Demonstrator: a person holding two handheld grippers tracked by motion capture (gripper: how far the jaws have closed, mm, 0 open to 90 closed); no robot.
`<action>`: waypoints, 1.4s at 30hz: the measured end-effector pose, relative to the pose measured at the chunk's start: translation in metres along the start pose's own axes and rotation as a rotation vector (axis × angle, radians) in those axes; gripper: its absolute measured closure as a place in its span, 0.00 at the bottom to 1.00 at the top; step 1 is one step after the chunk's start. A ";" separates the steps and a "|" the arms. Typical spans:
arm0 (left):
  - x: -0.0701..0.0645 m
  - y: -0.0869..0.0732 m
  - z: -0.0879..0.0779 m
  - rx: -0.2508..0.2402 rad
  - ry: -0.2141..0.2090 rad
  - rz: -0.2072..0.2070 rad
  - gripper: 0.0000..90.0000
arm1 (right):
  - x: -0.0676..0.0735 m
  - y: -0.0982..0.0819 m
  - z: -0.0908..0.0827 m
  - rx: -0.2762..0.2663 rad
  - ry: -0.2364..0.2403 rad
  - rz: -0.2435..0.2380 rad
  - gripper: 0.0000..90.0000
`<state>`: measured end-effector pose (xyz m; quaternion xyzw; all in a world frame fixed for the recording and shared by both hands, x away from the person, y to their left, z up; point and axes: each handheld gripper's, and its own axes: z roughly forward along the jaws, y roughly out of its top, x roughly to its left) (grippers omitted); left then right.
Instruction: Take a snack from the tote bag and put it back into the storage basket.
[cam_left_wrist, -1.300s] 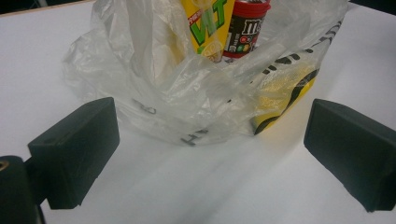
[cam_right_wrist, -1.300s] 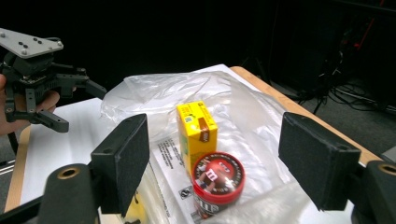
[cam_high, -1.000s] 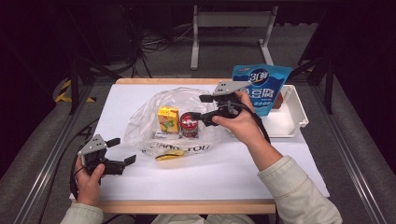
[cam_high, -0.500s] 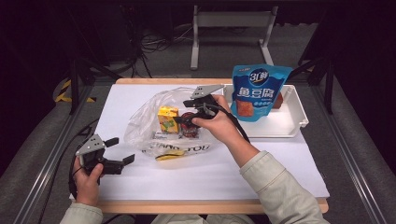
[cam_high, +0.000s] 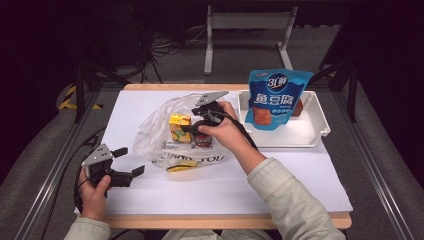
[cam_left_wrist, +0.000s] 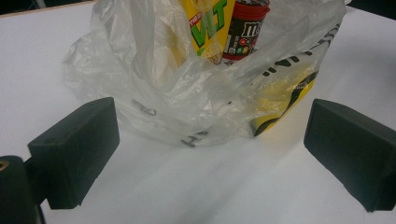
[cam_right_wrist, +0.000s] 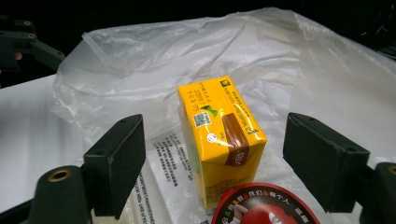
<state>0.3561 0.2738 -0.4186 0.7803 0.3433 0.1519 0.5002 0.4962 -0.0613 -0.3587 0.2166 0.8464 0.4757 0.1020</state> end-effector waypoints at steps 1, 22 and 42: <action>0.000 0.000 0.000 0.000 -0.001 0.000 0.04 | -0.001 -0.001 0.003 0.009 -0.001 0.003 0.25; 0.000 0.000 0.000 0.003 -0.004 0.000 0.04 | -0.006 -0.006 0.034 0.101 -0.002 -0.003 0.25; 0.002 -0.002 -0.001 0.000 -0.002 -0.002 0.04 | -0.005 0.004 0.054 0.169 0.013 -0.086 0.44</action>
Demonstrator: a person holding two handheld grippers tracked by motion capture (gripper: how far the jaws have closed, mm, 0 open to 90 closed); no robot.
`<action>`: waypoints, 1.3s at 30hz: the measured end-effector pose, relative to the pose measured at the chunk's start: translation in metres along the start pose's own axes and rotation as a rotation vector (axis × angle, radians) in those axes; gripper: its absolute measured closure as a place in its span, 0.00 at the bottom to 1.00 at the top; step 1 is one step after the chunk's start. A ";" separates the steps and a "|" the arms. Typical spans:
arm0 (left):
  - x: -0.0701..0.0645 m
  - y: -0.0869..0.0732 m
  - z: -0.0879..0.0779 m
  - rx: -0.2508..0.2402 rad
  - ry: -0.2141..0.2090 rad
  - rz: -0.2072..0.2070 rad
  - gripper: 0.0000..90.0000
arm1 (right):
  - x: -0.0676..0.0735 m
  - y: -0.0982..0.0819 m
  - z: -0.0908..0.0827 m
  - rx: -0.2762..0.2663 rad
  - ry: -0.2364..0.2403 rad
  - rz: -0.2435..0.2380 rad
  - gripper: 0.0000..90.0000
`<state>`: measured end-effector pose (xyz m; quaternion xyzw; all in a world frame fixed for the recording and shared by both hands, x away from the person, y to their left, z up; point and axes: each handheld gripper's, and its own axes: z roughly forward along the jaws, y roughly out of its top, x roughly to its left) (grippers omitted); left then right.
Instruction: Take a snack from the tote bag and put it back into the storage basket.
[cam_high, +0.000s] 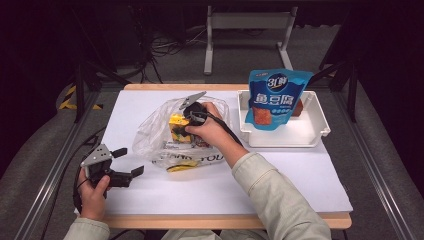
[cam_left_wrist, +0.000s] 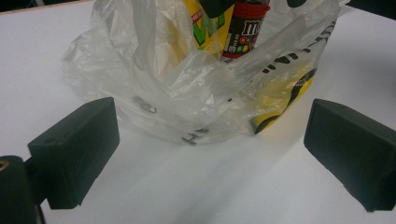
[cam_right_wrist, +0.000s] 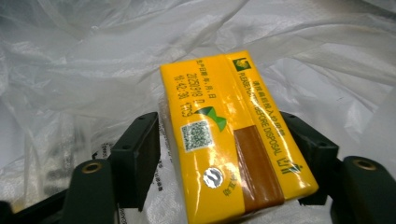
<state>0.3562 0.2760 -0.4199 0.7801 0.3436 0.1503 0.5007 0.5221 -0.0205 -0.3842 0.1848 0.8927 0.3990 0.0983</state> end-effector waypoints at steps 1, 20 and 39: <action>0.000 0.000 0.000 -0.001 0.000 0.001 0.04 | 0.000 0.001 -0.001 0.010 -0.006 -0.018 0.45; 0.000 0.000 0.000 0.003 -0.001 0.001 0.04 | 0.006 0.007 -0.009 -0.003 0.069 -0.035 0.58; 0.000 0.001 0.000 -0.002 0.002 0.007 0.04 | 0.022 0.038 -0.056 -0.079 0.089 -0.096 0.58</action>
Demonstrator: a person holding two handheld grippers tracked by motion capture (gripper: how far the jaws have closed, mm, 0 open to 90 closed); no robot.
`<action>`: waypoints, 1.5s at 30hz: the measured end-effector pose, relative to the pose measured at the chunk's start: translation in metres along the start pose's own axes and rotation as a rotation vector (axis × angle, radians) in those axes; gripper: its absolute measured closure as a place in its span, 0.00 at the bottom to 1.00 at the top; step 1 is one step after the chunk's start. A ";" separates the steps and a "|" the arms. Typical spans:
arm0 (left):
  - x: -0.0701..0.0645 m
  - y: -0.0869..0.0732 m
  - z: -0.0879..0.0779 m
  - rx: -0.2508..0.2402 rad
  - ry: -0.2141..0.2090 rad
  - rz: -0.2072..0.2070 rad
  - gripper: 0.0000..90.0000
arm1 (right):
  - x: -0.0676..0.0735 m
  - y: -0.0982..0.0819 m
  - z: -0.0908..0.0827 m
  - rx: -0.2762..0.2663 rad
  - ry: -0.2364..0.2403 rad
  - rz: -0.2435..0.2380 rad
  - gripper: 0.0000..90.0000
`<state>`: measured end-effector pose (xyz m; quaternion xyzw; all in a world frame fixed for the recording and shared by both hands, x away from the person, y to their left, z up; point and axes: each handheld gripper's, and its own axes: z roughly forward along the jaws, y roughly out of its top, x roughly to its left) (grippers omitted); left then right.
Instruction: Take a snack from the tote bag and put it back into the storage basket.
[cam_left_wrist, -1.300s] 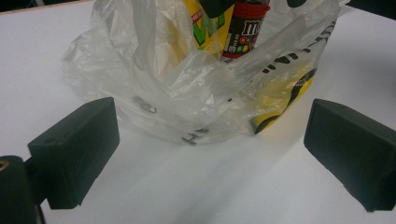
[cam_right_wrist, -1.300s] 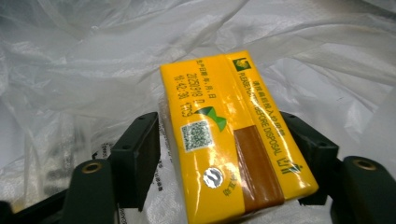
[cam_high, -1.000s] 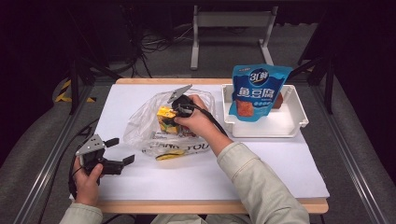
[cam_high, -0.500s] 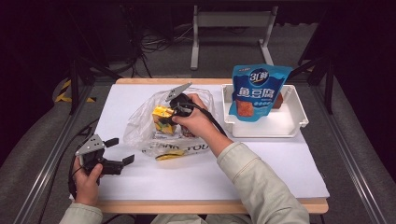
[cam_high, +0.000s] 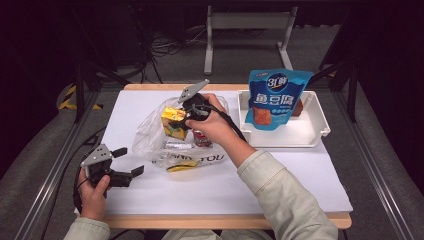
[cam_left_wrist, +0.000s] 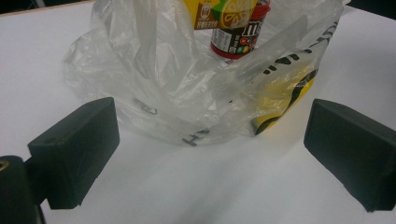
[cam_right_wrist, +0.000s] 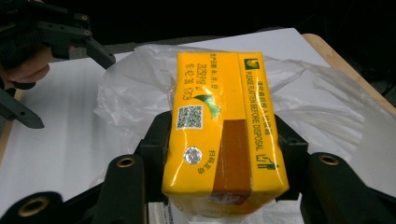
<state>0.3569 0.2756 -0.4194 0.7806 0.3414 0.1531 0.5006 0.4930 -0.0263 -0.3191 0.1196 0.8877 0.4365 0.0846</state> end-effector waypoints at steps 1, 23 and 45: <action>0.000 0.000 0.000 -0.001 -0.001 -0.004 0.04 | 0.001 0.001 -0.003 -0.002 0.001 0.000 0.58; 0.000 0.001 0.006 0.014 -0.007 0.003 0.04 | 0.010 0.006 -0.068 0.001 0.048 -0.046 0.57; 0.000 0.001 0.006 0.019 0.004 0.005 0.04 | -0.005 -0.019 -0.141 0.004 -0.017 -0.014 0.57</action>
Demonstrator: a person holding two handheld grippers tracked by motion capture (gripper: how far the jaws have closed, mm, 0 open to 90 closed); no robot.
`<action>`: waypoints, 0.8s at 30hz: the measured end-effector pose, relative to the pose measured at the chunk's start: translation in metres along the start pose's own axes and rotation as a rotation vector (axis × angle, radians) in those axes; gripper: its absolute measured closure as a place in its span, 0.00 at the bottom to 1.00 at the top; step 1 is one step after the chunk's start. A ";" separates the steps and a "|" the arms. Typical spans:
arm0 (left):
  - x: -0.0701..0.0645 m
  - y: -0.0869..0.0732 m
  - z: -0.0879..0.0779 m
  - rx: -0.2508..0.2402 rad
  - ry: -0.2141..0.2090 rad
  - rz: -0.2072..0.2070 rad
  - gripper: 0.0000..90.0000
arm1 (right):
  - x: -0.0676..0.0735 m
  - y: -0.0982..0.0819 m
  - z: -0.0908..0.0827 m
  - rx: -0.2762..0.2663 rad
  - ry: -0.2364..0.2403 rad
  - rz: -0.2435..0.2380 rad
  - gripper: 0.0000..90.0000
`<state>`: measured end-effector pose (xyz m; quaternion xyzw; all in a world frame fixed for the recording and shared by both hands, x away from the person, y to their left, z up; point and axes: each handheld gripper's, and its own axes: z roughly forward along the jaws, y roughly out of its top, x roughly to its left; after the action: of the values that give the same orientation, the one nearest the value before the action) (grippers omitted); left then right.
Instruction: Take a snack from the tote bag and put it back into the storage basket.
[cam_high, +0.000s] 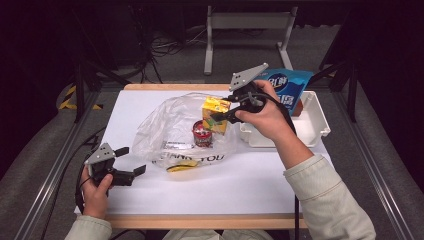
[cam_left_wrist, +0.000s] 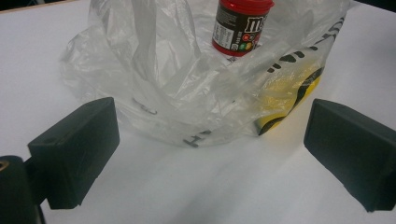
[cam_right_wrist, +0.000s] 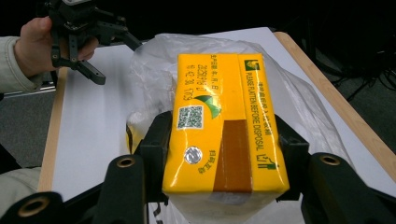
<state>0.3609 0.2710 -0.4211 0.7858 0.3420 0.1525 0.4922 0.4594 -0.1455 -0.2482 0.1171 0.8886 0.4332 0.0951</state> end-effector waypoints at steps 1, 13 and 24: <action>0.000 0.000 0.000 0.000 0.001 -0.005 0.04 | -0.001 -0.002 -0.003 0.001 -0.007 0.000 0.57; -0.001 0.000 0.001 0.001 0.002 -0.005 0.04 | -0.014 -0.019 -0.033 -0.009 -0.049 0.031 0.57; 0.000 0.000 0.002 0.007 -0.001 -0.001 0.04 | -0.033 -0.038 -0.053 -0.011 -0.103 0.076 0.57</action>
<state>0.3617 0.2695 -0.4217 0.7873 0.3426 0.1510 0.4898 0.4716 -0.2173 -0.2446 0.1723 0.8751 0.4346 0.1250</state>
